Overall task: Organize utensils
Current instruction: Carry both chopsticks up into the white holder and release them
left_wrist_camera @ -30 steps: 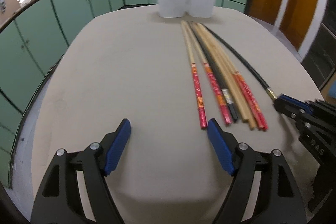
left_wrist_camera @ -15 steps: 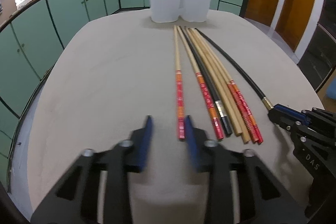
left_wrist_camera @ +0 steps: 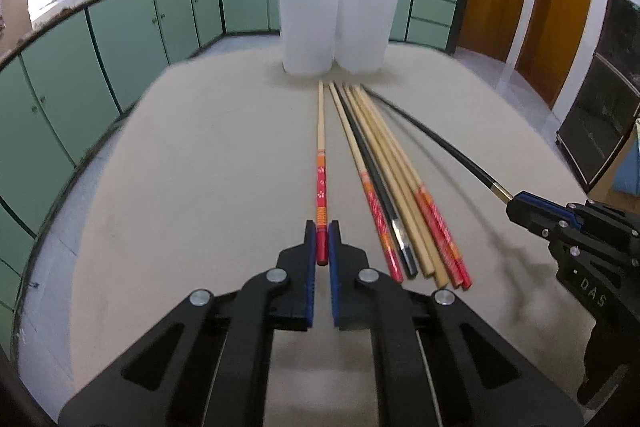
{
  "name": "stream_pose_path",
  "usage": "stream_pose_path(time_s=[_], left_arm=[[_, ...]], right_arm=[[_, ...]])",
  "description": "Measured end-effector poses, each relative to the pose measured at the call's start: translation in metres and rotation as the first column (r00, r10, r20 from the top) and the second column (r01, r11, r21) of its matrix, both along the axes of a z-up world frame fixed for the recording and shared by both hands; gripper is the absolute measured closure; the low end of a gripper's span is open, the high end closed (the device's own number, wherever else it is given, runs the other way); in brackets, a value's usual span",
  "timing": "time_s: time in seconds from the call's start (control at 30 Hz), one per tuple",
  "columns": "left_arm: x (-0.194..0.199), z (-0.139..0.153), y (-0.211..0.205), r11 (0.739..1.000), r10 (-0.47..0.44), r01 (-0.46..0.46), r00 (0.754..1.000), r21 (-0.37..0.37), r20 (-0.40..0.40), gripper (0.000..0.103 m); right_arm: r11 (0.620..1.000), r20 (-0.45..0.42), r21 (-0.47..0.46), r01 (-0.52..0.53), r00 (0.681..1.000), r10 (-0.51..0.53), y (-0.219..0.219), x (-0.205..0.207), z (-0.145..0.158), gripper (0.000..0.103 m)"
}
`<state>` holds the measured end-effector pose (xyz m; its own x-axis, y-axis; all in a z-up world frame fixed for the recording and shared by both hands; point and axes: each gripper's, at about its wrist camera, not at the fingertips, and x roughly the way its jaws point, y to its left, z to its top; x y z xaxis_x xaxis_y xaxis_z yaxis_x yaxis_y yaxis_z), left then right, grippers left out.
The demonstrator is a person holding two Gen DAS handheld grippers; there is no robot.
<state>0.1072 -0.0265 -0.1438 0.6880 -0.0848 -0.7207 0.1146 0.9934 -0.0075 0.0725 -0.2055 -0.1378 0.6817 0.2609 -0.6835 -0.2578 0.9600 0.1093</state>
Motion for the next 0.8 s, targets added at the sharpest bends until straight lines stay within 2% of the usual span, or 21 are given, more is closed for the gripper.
stream_pose_path(time_s=[0.2, 0.4, 0.53, 0.8], left_arm=[[-0.003, 0.043, 0.005, 1.000, -0.010, 0.009, 0.995, 0.008, 0.100, 0.098], [0.002, 0.091, 0.011, 1.000, -0.010, 0.011, 0.976, -0.004, 0.219, 0.098], [0.011, 0.114, 0.012, 0.999, -0.026, 0.031, 0.963, -0.012, 0.269, 0.098], [0.045, 0.135, 0.007, 0.995, -0.063, 0.082, 0.958, -0.055, 0.281, 0.098]], right_arm=[[1.000, 0.098, 0.013, -0.008, 0.995, 0.007, -0.007, 0.005, 0.043, 0.097], [0.999, 0.186, 0.027, -0.031, 0.982, 0.026, -0.011, 0.016, 0.084, 0.097], [0.998, 0.217, 0.046, -0.051, 0.975, 0.040, -0.012, 0.030, 0.107, 0.097], [0.994, 0.239, 0.034, -0.105, 0.967, 0.094, -0.005, 0.073, 0.145, 0.097]])
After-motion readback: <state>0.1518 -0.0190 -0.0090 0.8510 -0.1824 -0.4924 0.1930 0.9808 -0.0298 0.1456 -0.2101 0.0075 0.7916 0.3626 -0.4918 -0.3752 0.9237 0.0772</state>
